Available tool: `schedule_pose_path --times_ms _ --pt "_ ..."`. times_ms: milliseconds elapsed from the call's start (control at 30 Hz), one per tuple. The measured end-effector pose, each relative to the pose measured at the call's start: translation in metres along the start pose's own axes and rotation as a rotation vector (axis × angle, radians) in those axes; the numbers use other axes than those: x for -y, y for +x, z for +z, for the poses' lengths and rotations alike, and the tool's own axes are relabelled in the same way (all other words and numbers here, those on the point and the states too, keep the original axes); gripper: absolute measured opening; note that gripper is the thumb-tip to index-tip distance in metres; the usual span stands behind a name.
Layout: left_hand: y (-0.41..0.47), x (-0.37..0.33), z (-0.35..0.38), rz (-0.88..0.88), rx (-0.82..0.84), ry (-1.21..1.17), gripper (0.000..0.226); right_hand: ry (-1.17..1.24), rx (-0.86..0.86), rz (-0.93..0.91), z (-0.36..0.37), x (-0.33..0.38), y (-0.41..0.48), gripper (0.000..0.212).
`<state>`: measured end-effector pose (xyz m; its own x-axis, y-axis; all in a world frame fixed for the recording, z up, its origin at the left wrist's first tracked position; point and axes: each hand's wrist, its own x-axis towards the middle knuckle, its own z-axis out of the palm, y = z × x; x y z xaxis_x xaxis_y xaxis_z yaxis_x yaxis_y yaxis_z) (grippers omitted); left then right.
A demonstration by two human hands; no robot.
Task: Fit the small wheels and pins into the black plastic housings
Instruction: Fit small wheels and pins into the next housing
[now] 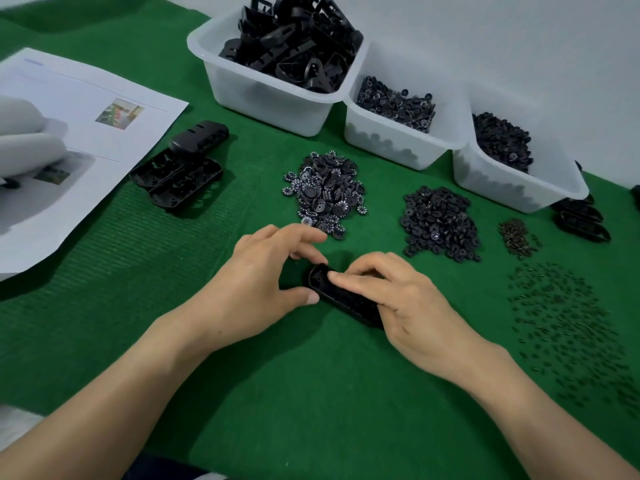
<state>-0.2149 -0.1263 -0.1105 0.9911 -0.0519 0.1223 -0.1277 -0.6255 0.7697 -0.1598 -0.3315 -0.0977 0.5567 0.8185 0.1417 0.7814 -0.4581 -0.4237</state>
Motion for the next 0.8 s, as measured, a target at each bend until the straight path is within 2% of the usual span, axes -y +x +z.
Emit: schedule_pose_path --times_ms 267,400,533,667,800 --pt "0.000 0.001 0.000 -0.004 0.003 -0.010 0.060 -0.064 -0.046 -0.023 -0.006 -0.006 -0.027 0.059" --pt "-0.001 0.000 -0.001 -0.019 0.015 -0.023 0.059 -0.020 -0.105 -0.014 -0.006 -0.007 -0.038 0.057" --pt "-0.006 -0.003 -0.003 -0.018 0.015 -0.004 0.057 0.005 -0.179 0.010 -0.006 0.000 -0.037 0.045" --pt "-0.022 -0.003 -0.006 0.024 0.017 0.058 0.050 0.132 -0.221 0.090 -0.014 0.006 -0.022 0.035" --pt "-0.028 -0.002 -0.009 0.033 -0.019 0.060 0.041 0.002 -0.319 0.242 -0.012 0.001 0.019 0.015"
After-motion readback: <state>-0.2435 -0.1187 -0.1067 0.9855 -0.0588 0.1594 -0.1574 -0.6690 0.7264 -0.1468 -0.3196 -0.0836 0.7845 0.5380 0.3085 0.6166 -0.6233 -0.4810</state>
